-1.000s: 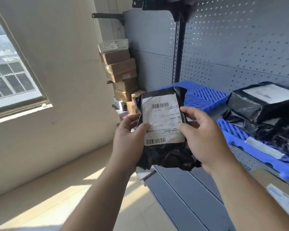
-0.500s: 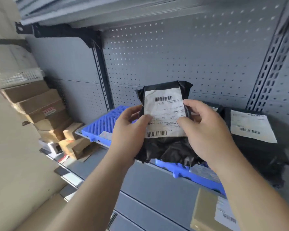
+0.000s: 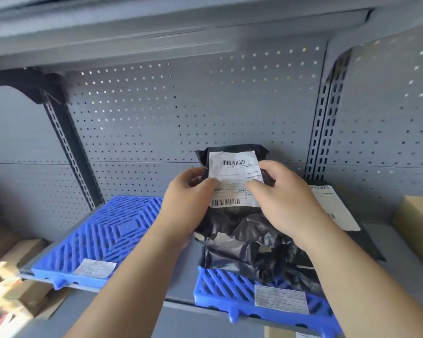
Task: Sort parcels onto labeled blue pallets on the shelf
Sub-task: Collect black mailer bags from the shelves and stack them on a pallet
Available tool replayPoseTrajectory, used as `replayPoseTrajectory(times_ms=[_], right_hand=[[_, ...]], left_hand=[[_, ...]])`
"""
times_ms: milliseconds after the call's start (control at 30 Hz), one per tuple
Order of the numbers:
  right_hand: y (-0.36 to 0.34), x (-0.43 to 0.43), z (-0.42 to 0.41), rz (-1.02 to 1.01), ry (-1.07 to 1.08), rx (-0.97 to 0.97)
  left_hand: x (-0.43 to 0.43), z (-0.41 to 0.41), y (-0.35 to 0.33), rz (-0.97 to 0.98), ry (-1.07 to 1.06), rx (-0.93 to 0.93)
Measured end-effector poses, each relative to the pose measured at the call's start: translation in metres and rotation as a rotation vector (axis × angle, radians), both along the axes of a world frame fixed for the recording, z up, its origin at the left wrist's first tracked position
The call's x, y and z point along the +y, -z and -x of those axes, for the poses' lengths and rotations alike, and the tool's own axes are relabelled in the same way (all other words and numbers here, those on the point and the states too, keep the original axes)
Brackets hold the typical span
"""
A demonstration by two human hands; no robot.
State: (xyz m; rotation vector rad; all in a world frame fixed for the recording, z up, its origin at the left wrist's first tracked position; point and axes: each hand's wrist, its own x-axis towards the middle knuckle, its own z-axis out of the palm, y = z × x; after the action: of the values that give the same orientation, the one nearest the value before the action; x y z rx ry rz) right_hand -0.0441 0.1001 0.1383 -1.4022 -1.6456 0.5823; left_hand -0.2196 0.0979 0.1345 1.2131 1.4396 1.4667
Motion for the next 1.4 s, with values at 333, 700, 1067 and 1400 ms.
replayPoseTrajectory(times_ms=[333, 700, 1067, 1400], right_hand=[[-0.008, -0.007, 0.020, 0.027, 0.156, -0.197], [-0.008, -0.027, 0.048, -0.034, 0.361, -0.320], [0.008, -0.080, 0.040, -0.071, 0.562, -0.317], [0.015, -0.146, -0.017, -0.096, 0.698, -0.384]], left_hand=[[0.021, 0.029, 0.017, 0.058, 0.126, 0.083], [0.013, 0.050, 0.017, -0.063, 0.257, 0.202], [-0.014, 0.047, 0.010, -0.323, 0.183, 0.500], [-0.082, -0.024, -0.011, -0.584, 0.181, 0.764]])
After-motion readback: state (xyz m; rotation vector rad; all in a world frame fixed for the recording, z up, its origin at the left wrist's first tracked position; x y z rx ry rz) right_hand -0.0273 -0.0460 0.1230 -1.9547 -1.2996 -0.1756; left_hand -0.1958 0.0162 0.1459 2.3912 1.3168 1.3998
